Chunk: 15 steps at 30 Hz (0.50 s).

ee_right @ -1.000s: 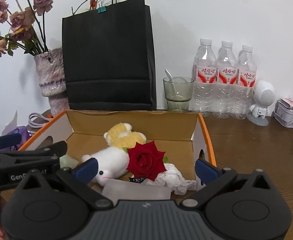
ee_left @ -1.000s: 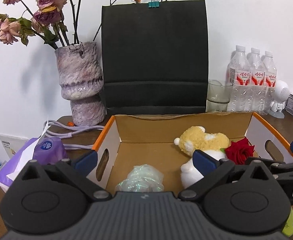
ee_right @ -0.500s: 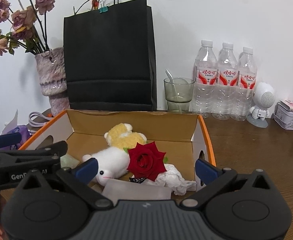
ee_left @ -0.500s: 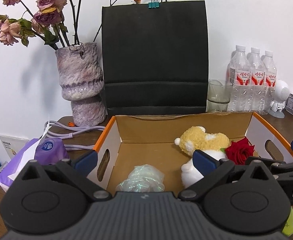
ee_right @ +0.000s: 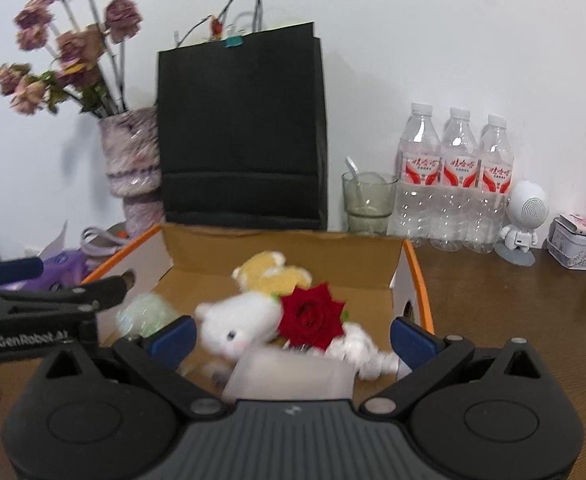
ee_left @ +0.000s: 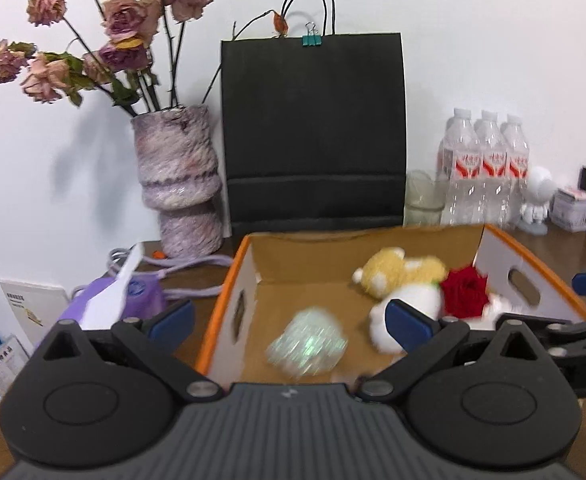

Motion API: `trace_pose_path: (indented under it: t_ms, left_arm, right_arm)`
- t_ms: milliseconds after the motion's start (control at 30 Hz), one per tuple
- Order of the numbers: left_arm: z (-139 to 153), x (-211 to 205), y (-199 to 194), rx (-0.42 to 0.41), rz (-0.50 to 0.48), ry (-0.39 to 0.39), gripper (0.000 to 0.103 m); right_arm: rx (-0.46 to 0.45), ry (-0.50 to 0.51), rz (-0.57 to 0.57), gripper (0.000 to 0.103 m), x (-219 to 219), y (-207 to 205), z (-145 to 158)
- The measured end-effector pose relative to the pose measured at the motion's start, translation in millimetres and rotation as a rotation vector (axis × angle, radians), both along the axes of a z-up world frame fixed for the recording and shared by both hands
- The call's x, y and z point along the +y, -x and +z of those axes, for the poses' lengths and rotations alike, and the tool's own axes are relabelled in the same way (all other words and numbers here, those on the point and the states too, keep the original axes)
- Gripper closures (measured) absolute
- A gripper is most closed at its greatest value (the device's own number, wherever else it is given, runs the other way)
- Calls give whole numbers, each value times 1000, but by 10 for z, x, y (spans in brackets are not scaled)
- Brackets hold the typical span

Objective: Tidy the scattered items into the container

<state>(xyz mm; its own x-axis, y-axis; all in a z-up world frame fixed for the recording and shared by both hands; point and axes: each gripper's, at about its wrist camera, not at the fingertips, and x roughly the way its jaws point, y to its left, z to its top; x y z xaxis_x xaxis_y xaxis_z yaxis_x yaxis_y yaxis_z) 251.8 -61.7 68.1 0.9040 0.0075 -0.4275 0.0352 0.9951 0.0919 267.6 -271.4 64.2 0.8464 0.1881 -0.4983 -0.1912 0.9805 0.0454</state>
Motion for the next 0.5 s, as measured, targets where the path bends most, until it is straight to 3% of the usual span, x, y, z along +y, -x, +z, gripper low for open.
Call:
trace_pose_path:
  t_ms: [367, 500]
  left_arm:
    - [-306, 607, 677, 116, -18, 31, 0]
    - [-364, 696, 869, 128, -36, 44, 0]
  right_arm:
    - [107, 123, 109, 0, 442, 918, -352]
    - [148, 120, 116, 0, 593, 1117, -487]
